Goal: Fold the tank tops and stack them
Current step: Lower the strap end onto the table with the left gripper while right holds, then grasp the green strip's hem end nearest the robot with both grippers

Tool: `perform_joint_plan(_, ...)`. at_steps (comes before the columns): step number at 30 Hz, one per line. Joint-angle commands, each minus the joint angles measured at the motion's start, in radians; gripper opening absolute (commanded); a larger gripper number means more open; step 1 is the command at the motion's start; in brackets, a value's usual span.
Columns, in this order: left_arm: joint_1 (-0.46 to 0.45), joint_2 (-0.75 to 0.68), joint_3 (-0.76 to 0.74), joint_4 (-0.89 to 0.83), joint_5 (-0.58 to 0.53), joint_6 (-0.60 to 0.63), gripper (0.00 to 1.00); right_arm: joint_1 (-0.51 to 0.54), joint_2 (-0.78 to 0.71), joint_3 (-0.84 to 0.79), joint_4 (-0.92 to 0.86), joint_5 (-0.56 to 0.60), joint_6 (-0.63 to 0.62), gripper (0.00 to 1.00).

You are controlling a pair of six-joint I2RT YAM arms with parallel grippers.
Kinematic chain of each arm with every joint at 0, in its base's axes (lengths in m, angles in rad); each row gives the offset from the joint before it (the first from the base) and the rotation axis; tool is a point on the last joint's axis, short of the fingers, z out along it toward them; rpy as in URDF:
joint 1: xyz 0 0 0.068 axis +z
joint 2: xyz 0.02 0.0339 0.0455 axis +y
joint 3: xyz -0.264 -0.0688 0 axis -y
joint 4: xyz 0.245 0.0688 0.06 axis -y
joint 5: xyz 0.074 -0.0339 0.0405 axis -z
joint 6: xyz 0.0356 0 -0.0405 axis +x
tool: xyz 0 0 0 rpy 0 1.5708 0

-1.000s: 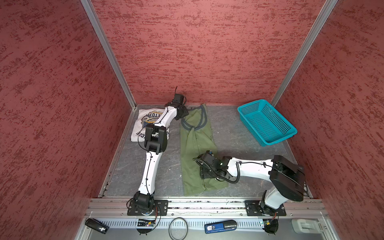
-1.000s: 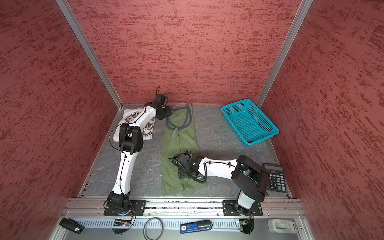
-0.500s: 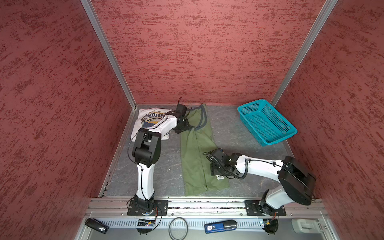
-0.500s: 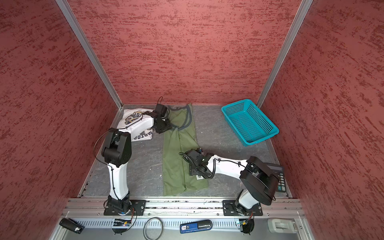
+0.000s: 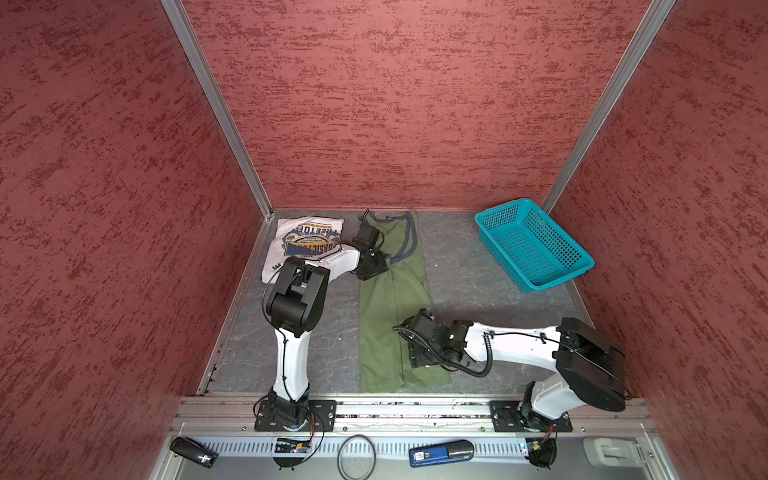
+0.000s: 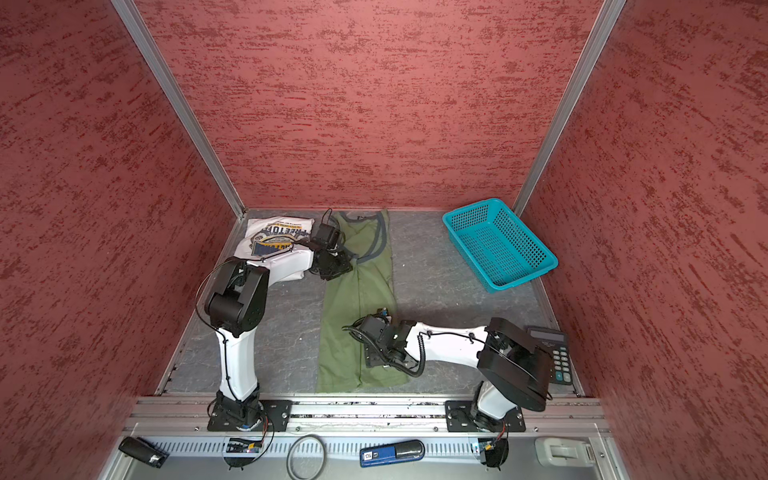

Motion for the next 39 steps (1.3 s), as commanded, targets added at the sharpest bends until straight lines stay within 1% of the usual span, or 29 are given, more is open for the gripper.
perform_joint_plan(1,-0.005,-0.045,0.022,-0.035,-0.016,0.057,0.58,0.010,-0.088,-0.008,-0.121,0.007,0.064,0.75)
perform_joint_plan(4,-0.014,-0.156,-0.019,-0.085,-0.039,0.081,0.63,-0.002,-0.209,-0.043,-0.143,0.008,0.092,0.76)
perform_joint_plan(6,-0.036,-0.264,-0.092,-0.126,-0.068,0.086,0.67,-0.015,-0.276,-0.094,-0.148,-0.010,0.122,0.75)
perform_joint_plan(8,-0.057,-0.374,-0.194,-0.160,-0.087,0.068,0.70,-0.023,-0.334,-0.150,-0.147,-0.025,0.154,0.75)
perform_joint_plan(10,-0.071,-0.505,-0.338,-0.171,-0.091,0.021,0.70,-0.028,-0.388,-0.208,-0.136,-0.047,0.182,0.74)
perform_joint_plan(12,-0.092,-0.667,-0.498,-0.188,-0.083,-0.035,0.70,-0.032,-0.444,-0.263,-0.110,-0.078,0.212,0.73)
perform_joint_plan(14,-0.135,-0.810,-0.616,-0.240,-0.095,-0.101,0.71,-0.032,-0.486,-0.311,-0.076,-0.111,0.239,0.72)
perform_joint_plan(17,-0.223,-1.002,-0.755,-0.340,-0.086,-0.225,0.71,-0.032,-0.529,-0.369,-0.021,-0.156,0.274,0.69)
perform_joint_plan(19,-0.299,-1.112,-0.832,-0.373,-0.061,-0.316,0.71,-0.031,-0.545,-0.400,0.015,-0.181,0.296,0.68)
perform_joint_plan(22,-0.411,-1.225,-0.912,-0.430,-0.031,-0.470,0.69,-0.030,-0.545,-0.423,0.038,-0.194,0.315,0.66)
perform_joint_plan(26,-0.568,-1.298,-0.969,-0.465,-0.018,-0.620,0.67,-0.028,-0.523,-0.447,0.070,-0.201,0.327,0.65)
perform_joint_plan(31,-0.688,-1.293,-1.008,-0.436,0.003,-0.718,0.63,-0.027,-0.488,-0.460,0.128,-0.219,0.331,0.60)
perform_joint_plan(34,-0.725,-1.266,-1.026,-0.385,-0.003,-0.741,0.61,-0.025,-0.482,-0.466,0.144,-0.221,0.333,0.56)
perform_joint_plan(39,-0.731,-1.218,-1.081,-0.211,0.010,-0.762,0.58,-0.024,-0.470,-0.470,0.167,-0.222,0.332,0.47)
